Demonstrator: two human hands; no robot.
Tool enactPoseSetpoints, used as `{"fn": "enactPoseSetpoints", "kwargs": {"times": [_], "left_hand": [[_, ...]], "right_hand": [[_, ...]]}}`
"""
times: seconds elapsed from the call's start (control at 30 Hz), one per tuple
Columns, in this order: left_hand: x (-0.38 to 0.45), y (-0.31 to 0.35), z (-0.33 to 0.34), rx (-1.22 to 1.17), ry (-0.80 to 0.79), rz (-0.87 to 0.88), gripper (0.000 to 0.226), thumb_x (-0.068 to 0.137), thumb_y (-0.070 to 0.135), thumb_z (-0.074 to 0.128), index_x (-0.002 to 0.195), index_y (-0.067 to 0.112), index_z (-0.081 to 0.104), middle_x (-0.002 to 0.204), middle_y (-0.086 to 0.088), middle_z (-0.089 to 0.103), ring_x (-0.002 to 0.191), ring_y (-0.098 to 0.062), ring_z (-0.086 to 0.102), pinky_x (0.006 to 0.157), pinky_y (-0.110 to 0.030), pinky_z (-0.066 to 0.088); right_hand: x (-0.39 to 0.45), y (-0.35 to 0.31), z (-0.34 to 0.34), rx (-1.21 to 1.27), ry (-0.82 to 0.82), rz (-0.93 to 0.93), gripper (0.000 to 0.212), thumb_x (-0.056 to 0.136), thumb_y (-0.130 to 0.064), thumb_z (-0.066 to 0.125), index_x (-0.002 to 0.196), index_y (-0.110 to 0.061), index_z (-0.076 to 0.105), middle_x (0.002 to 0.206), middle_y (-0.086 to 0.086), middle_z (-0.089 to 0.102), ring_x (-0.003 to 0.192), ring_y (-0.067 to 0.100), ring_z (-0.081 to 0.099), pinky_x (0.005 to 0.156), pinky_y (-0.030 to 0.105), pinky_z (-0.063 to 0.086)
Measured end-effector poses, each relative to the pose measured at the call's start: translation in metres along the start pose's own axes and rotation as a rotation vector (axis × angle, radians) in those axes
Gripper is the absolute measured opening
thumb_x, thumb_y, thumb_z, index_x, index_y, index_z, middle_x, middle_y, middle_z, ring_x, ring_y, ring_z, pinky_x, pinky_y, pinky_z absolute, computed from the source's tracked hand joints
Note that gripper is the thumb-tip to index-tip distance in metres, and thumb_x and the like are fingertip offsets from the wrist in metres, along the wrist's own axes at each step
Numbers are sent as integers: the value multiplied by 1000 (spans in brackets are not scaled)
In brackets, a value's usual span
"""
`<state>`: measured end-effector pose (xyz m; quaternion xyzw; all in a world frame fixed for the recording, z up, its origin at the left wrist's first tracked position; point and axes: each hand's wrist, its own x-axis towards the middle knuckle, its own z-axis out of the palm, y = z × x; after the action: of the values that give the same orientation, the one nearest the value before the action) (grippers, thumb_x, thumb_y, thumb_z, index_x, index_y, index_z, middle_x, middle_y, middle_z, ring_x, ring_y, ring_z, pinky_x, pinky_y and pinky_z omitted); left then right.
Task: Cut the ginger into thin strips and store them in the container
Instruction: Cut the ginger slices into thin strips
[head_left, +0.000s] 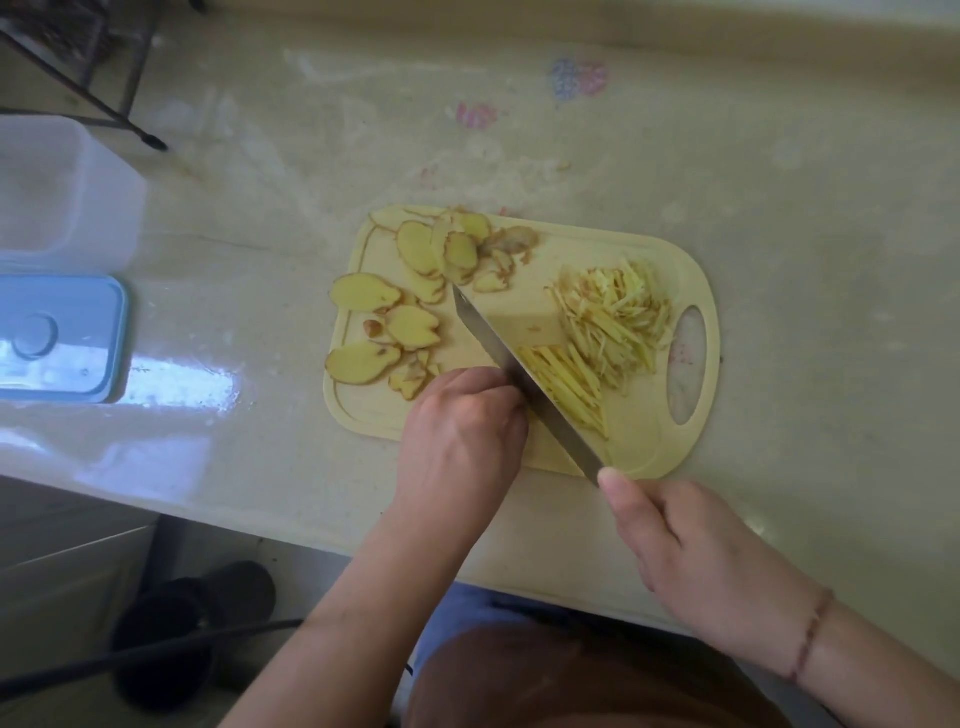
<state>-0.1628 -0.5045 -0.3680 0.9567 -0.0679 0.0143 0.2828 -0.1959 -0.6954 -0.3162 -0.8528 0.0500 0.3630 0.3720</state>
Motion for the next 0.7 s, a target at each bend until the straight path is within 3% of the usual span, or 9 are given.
{"fn": "enactPoseSetpoints", "kwargs": {"times": [0.27, 0.5, 0.7], "left_hand": [[0, -1, -2, -1, -23, -29, 8, 73, 3, 69, 68, 8, 74, 74, -3, 71, 72, -25, 68, 66, -36, 52], [-2, -2, 1, 18, -54, -44, 10, 73, 3, 67, 67, 7, 73, 73, -5, 70, 72, -26, 67, 61, -38, 54], [-1, -3, 1, 4, -47, -42, 10, 74, 3, 65, 67, 6, 73, 74, -6, 69, 73, -28, 66, 62, -39, 53]], "right_hand": [[-15, 4, -5, 75, -37, 15, 81, 74, -88, 21, 62, -9, 32, 49, -3, 29, 45, 9, 29, 51, 30, 30], [-20, 6, -2, 21, -5, 9, 83, 75, -87, 17, 61, -8, 38, 47, -1, 38, 44, 9, 37, 53, 33, 36], [4, -7, 2, -3, -8, -1, 69, 81, -77, 16, 55, -17, 38, 44, -4, 38, 44, 9, 40, 54, 32, 40]]}}
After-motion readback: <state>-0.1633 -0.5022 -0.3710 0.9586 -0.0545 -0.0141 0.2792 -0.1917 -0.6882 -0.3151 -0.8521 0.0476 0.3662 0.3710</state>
